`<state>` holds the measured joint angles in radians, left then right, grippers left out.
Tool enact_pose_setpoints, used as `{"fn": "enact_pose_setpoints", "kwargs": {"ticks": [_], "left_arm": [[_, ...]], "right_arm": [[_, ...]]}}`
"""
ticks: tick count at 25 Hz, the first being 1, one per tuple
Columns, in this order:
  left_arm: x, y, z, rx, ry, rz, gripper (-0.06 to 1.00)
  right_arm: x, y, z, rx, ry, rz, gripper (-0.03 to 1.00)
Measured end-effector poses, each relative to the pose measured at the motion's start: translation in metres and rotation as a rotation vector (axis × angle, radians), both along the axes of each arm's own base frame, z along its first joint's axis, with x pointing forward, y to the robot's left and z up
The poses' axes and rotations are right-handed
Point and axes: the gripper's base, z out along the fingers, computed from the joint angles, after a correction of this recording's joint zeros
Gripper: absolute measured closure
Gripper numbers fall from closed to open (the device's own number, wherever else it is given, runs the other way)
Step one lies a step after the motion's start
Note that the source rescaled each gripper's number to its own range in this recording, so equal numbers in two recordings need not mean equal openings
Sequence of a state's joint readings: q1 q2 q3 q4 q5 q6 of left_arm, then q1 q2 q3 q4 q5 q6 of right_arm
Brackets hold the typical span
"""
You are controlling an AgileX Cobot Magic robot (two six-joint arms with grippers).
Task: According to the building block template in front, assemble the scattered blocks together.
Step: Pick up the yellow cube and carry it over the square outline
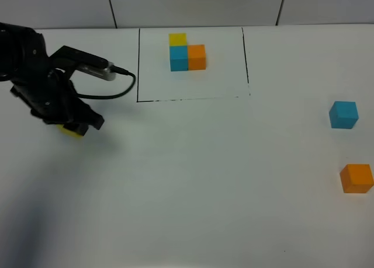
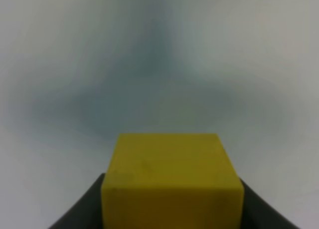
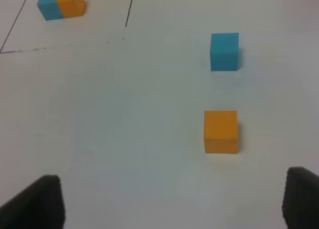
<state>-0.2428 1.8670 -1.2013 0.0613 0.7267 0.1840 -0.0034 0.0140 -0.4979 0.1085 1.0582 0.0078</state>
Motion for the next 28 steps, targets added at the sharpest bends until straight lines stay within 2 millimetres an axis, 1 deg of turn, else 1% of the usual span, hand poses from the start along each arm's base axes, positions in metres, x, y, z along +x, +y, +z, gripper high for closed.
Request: {"fn": "enact_pose_setpoints", "kwargs": {"ticks": [3, 6, 11, 15, 19, 21, 28], "left_arm": [[0.006, -0.034, 0.013, 0.029, -0.036, -0.227, 0.93], [0.015, -0.067, 0.018, 0.048, -0.021, -0.366, 0.93], [0.032, -0.119, 0.006, 0.092, 0.058, -0.535, 0.93], [0.043, -0.154, -0.003, 0.112, 0.083, -0.651, 0.93], [0.045, -0.177, -0.013, 0.138, 0.119, -0.811, 0.93], [0.048, -0.185, -0.019, 0.143, 0.121, -0.860, 0.93], [0.059, -0.197, -0.023, 0.154, 0.102, -0.986, 0.93]], "right_arm": [[0.000, 0.000, 0.000, 0.000, 0.000, 0.000, 0.11], [0.000, 0.000, 0.000, 0.000, 0.000, 0.000, 0.11], [0.000, 0.000, 0.000, 0.000, 0.000, 0.000, 0.11], [0.000, 0.000, 0.000, 0.000, 0.000, 0.000, 0.12], [0.000, 0.000, 0.000, 0.000, 0.000, 0.000, 0.12], [0.000, 0.000, 0.000, 0.000, 0.000, 0.000, 0.12], [0.000, 0.000, 0.000, 0.000, 0.000, 0.000, 0.12]]}}
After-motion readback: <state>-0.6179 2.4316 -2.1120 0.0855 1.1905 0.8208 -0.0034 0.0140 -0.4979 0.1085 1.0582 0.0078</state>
